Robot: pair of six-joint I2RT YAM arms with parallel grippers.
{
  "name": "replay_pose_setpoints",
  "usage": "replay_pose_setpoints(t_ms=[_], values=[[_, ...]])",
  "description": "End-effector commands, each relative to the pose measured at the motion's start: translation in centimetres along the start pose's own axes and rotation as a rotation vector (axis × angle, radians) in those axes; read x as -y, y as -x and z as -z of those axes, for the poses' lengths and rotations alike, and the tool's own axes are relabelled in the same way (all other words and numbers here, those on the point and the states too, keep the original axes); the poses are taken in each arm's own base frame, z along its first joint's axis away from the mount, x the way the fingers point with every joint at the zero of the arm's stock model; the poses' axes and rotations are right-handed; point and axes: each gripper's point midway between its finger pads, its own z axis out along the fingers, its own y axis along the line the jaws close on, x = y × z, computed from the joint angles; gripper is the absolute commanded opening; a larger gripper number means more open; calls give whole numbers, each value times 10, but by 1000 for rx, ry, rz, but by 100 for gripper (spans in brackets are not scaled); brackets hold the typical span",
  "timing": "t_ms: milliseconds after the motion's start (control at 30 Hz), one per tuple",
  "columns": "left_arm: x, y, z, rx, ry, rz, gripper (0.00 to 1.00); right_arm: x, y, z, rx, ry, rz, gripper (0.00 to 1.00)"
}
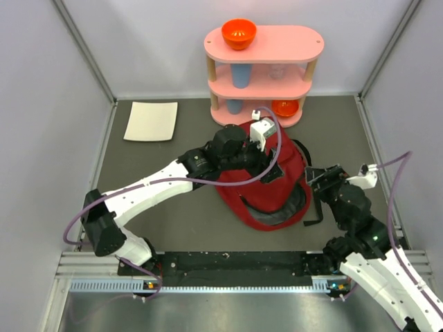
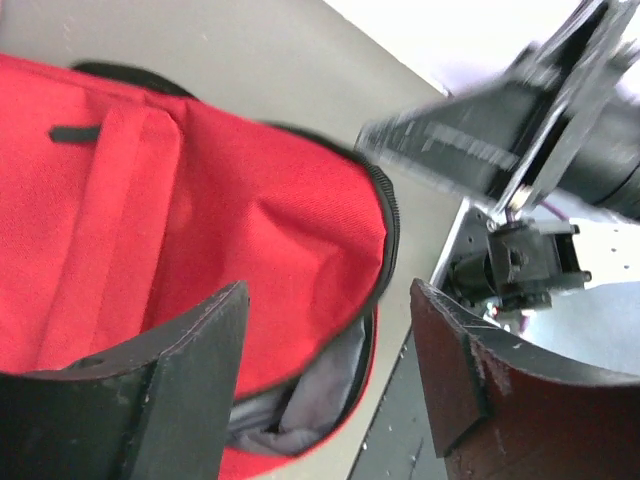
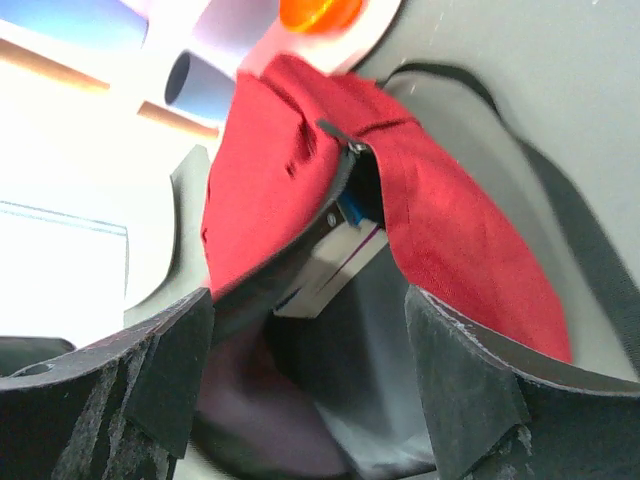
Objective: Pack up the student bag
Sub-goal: Place the book in the student bag, then zip the student bag at the center of the board.
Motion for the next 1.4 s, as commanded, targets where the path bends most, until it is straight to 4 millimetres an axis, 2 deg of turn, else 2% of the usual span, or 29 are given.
replay_pose_setpoints(t_ms=[0, 33, 67, 100, 133, 167, 267, 300, 333, 433, 467, 533, 567, 633, 733, 833, 867, 900, 967, 1100, 1200, 1233, 1367], values=[[12, -24, 5, -61, -89, 4, 76, -8, 58, 23, 161, -49, 71, 77], [6, -34, 8, -72, -61, 12, 77, -10, 60, 24, 161, -45, 84, 77], [6, -27, 20, -38, -43, 10, 79, -13, 62, 25, 163, -42, 89, 78], [-4, -23, 24, 0, 18, 7, 84, -19, 64, 27, 158, -29, 88, 78], [-14, -32, 29, 2, 63, 13, 87, -21, 63, 24, 146, -32, 100, 77], [-18, -21, 41, 54, 98, 20, 90, -21, 61, 25, 132, -36, 102, 77], [-49, -26, 56, 85, 211, 57, 96, -38, 59, 26, 93, 16, 70, 77], [-60, -31, 60, 77, 256, 89, 96, -44, 48, 23, 47, 51, 89, 77], [-82, -37, 66, 90, 335, 122, 98, -47, 39, 17, 11, 57, 139, 78], [-115, -52, 69, 91, 362, 232, 98, -58, 5, 7, -153, 100, 194, 76], [-122, -56, 67, 94, 362, 278, 98, -60, -16, 2, -247, 108, 214, 75], [-141, -68, 61, 65, 377, 329, 98, -71, -33, -3, -313, 167, 212, 70], [-143, -72, 56, 48, 367, 345, 98, -75, -50, -3, -381, 211, 217, 67], [-156, -84, 46, 9, 385, 374, 97, -89, -59, -1, -400, 281, 212, 65], [-159, -96, 28, -56, 336, 426, 91, -93, -79, 0, -449, 325, 257, 61], [-159, -109, 10, -101, 289, 498, 87, -85, -106, -4, -558, 309, 314, 57], [-159, -107, 5, -87, 276, 501, 86, -82, -114, -4, -597, 302, 324, 56], [-160, -110, 2, -90, 270, 512, 84, -73, -127, -8, -640, 273, 336, 55], [-163, -120, -3, -111, 274, 537, 82, -71, -141, -6, -698, 288, 344, 54], [-171, -131, -5, -122, 300, 547, 69, -60, -169, -5, -787, 281, 384, 51], [-171, -142, -6, -151, 298, 563, 51, -53, -188, -6, -839, 289, 409, 47], [-170, -136, -9, -123, 278, 553, 40, -47, -196, -9, -861, 273, 418, 46], [-167, -133, -6, -115, 267, 546, 18, -34, -214, -18, -902, 236, 445, 43]])
